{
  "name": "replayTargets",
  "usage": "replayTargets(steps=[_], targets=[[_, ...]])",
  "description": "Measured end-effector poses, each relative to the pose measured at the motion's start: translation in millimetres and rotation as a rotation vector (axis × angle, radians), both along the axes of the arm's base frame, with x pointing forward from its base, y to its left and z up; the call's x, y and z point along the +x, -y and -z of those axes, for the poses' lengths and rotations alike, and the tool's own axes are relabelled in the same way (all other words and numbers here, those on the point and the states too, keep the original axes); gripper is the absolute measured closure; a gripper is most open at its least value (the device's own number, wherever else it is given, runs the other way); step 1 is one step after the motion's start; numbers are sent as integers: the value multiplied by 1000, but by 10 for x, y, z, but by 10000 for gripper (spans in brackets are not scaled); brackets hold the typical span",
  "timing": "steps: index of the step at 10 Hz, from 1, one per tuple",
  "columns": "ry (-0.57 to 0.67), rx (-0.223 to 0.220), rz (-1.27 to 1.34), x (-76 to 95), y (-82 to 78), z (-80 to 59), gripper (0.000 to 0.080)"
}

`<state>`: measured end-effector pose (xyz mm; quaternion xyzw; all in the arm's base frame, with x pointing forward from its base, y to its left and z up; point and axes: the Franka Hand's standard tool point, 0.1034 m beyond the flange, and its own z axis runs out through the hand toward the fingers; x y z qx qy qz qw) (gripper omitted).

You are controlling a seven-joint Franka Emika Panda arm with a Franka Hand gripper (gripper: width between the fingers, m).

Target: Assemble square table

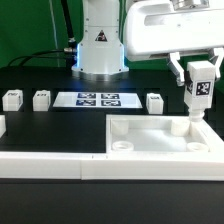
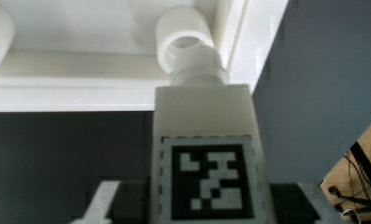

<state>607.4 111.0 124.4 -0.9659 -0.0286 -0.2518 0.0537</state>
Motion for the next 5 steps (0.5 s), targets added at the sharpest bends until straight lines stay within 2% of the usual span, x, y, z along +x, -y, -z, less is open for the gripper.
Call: replayTargets(steps=[2,3,4,5], targets=[[1,0,0,-7,-3,18,509],[20,-7,-10,-12,-23,74,509],[19,-18,-18,20,12,142,509],[26,-22,-17,83,40,147,509]])
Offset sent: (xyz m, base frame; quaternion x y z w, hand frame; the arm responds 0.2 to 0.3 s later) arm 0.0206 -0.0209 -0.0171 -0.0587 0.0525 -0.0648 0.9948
